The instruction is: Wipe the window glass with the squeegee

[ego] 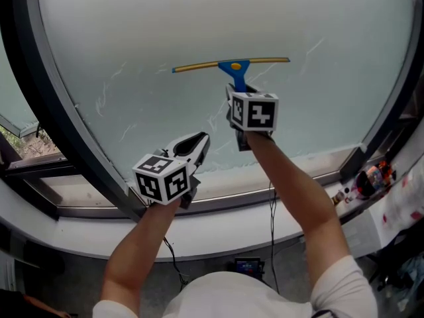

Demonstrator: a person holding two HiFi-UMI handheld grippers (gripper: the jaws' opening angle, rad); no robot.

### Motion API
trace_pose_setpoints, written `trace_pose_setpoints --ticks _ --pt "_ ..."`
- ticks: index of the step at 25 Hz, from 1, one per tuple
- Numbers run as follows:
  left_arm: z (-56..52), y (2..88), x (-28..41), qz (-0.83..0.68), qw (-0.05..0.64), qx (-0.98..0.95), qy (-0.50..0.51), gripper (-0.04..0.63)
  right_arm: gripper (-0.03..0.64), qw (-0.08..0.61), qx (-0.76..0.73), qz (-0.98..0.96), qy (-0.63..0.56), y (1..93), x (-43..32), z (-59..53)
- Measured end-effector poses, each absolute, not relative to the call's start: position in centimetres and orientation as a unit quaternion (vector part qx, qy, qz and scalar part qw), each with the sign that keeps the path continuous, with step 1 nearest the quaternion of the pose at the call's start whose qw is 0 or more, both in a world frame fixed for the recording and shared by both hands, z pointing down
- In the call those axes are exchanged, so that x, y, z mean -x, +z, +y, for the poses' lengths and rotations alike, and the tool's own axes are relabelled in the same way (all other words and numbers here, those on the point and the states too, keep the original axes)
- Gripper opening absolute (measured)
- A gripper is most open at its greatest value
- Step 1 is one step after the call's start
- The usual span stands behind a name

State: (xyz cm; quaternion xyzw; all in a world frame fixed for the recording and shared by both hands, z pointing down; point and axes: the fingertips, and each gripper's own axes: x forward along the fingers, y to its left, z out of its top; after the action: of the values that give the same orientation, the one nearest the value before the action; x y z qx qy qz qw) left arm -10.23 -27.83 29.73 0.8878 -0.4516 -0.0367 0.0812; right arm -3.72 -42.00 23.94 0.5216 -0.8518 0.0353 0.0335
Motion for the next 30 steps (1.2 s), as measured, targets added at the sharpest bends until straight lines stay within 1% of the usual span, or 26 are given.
trace_pose_setpoints --ticks 30 --pt "-27.8 34.8 10.7 -0.459 0.123 -0.880 -0.016 0.052 0.135 0.052 -0.517 -0.853 0.052 32.0 3.8 -41.8"
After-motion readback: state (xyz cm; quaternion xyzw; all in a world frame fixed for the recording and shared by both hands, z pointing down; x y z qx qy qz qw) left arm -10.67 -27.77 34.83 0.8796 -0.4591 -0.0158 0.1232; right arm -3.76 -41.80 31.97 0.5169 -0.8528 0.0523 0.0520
